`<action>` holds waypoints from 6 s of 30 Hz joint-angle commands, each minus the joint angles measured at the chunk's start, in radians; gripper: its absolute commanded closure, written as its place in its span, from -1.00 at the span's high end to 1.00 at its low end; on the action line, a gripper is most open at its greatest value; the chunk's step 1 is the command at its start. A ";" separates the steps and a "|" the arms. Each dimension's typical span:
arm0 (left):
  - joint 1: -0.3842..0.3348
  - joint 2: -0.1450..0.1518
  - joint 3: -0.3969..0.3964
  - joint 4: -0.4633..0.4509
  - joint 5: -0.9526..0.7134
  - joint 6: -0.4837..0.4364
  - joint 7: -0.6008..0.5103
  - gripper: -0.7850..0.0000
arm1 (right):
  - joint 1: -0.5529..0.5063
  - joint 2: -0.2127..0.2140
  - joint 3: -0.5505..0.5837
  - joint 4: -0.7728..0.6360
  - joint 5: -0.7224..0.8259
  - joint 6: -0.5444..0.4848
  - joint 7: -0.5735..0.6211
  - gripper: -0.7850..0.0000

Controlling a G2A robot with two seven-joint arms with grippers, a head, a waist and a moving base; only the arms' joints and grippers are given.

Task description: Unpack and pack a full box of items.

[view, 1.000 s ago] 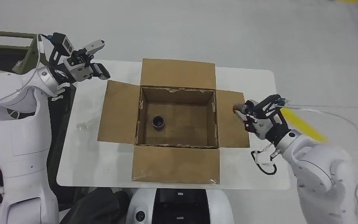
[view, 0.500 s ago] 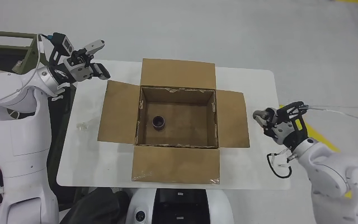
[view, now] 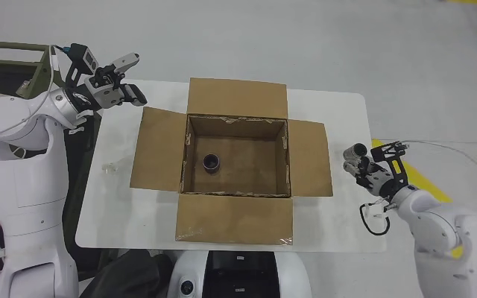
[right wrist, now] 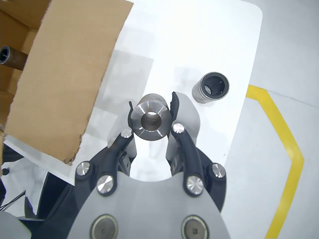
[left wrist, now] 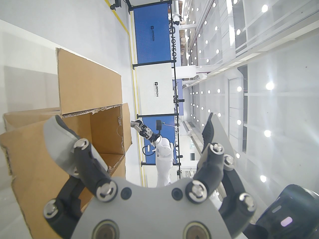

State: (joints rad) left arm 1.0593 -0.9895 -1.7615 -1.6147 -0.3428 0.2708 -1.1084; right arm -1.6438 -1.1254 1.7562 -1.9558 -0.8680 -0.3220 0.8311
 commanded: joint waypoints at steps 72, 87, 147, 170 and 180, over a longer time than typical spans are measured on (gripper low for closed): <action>0.000 0.000 0.000 0.000 0.000 0.000 0.000 1.00 | 0.226 0.020 -0.192 0.395 -0.125 0.199 -0.026 0.23; 0.000 0.000 0.000 0.000 0.000 0.000 0.000 1.00 | 0.051 0.032 -0.070 0.055 -0.126 0.244 -0.053 0.26; 0.000 0.000 0.000 0.000 0.000 0.000 0.000 1.00 | 0.572 -0.053 -0.858 -0.011 -0.188 0.046 0.089 1.00; 0.000 0.000 0.000 0.000 0.000 0.000 0.000 1.00 | 0.717 -0.081 -0.939 0.125 -0.162 -0.081 0.081 1.00; 0.000 0.000 0.000 0.000 0.000 0.000 0.000 1.00 | 0.894 -0.157 -1.102 0.376 -0.116 -0.109 0.017 1.00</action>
State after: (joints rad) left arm 1.0593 -0.9895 -1.7615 -1.6147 -0.3428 0.2708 -1.1084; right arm -0.7596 -1.2773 0.6649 -1.5999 -0.9834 -0.4287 0.8510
